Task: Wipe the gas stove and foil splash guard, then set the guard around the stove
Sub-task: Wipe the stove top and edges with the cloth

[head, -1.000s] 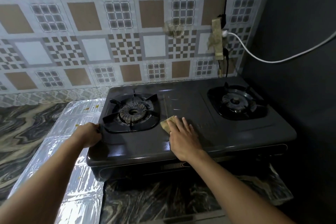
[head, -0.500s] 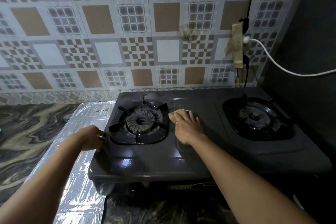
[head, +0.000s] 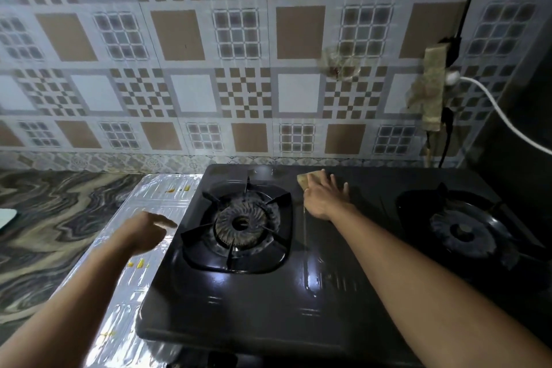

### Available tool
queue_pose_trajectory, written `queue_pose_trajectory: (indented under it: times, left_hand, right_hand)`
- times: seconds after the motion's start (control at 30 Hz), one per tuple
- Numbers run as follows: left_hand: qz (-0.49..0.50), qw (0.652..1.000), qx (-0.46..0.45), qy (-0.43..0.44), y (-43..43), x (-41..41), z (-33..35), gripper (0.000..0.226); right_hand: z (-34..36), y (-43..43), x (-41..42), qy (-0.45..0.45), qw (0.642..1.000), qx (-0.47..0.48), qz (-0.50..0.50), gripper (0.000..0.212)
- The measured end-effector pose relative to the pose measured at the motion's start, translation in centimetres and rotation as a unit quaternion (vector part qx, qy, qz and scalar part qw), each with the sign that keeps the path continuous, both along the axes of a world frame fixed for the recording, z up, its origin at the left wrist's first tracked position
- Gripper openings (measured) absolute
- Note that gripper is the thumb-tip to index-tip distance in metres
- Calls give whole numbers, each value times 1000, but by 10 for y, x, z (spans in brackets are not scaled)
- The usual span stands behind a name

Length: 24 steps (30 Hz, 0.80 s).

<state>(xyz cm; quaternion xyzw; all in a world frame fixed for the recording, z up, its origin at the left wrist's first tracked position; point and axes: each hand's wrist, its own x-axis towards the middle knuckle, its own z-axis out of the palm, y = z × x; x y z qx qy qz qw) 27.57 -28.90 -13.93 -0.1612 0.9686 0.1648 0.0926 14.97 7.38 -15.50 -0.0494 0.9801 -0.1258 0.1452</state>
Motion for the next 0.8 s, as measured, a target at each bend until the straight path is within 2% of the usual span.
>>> queue_pose_trajectory:
  times: [0.27, 0.4, 0.53, 0.63, 0.7, 0.8]
  left_hand:
    - [29, 997, 55, 48, 5, -37, -11, 22]
    - [36, 992, 93, 74, 10, -60, -15, 18]
    - [67, 989, 101, 82, 14, -82, -23, 31]
    - [45, 989, 118, 79, 17, -96, -29, 35]
    - [28, 989, 125, 79, 20, -102, -33, 35]
    - [8, 989, 118, 91, 21, -106, -38, 38]
  right_hand:
    - [1, 0, -54, 0, 1000, -6, -13, 59]
    - [8, 3, -80, 34, 998, 25, 42, 52]
    - [7, 25, -96, 59, 992, -32, 105, 50]
    - [-10, 29, -96, 105, 980, -44, 164, 50]
    - [-15, 25, -99, 130, 975, -53, 174, 50]
    - [-15, 15, -108, 111, 977, -53, 175, 51]
